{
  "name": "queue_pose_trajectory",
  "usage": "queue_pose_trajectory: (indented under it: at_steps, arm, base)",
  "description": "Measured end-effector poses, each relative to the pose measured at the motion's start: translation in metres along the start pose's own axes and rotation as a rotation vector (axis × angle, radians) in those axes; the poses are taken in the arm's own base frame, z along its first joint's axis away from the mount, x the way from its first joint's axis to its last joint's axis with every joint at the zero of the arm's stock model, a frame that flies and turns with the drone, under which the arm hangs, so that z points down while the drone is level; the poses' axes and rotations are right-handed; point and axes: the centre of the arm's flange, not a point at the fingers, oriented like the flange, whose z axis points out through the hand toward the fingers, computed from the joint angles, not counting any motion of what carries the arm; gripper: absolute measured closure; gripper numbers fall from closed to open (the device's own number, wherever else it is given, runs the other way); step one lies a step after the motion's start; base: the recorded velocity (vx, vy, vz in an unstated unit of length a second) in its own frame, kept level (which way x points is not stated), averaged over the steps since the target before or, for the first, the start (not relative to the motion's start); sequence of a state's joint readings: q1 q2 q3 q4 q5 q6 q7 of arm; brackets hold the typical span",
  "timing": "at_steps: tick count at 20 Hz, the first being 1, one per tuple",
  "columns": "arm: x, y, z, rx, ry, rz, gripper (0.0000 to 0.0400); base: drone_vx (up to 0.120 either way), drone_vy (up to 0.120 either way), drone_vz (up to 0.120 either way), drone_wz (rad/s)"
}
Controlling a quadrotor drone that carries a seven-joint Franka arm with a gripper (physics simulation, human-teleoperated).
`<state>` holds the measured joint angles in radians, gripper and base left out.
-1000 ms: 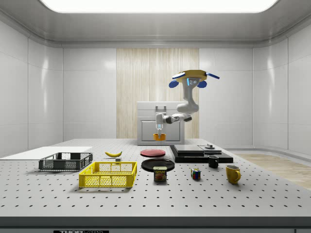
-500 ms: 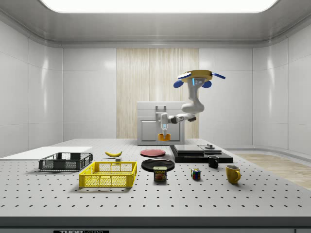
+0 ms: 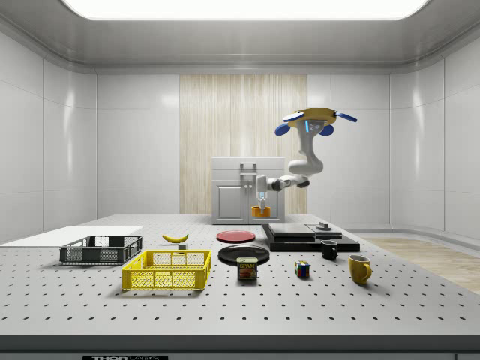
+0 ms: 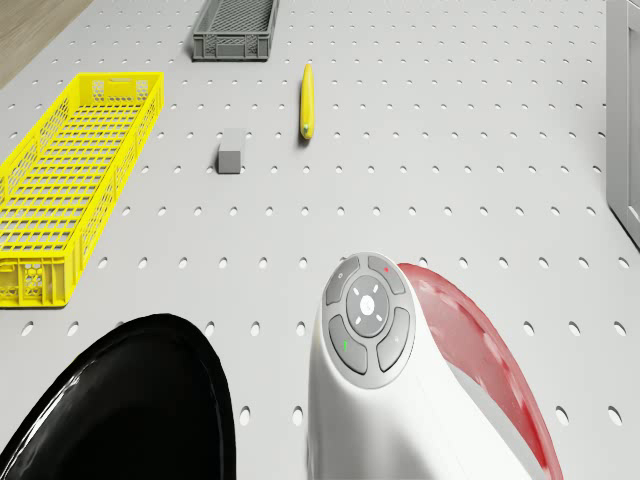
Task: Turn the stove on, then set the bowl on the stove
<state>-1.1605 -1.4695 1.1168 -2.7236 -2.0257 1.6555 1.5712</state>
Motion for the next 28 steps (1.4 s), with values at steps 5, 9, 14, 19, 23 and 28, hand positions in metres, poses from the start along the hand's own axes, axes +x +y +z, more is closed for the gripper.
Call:
queue_pose_trajectory:
  at_steps: [5,9,14,19,23,28]
  arm:
    - [0.0,0.0,0.0,0.0,0.0,0.0,0.03]
    - [0.0,0.0,0.0,0.0,0.0,0.0,0.03]
    - [0.0,0.0,0.0,0.0,0.0,0.0,0.03]
    - [0.0,0.0,0.0,0.0,0.0,0.0,0.03]
    - [0.0,0.0,0.0,0.0,0.0,0.0,0.03]
    - [0.0,0.0,0.0,0.0,0.0,0.0,0.03]
  base:
    - [-0.12,0.0,0.0,0.0]
    - [-0.12,0.0,0.0,0.0]
    - [-0.12,-0.024,0.0,0.0]
    - [-0.12,0.0,0.0,0.0]
    - [-0.12,0.0,0.0,0.0]
    - [-0.12,0.0,-0.08,0.0]
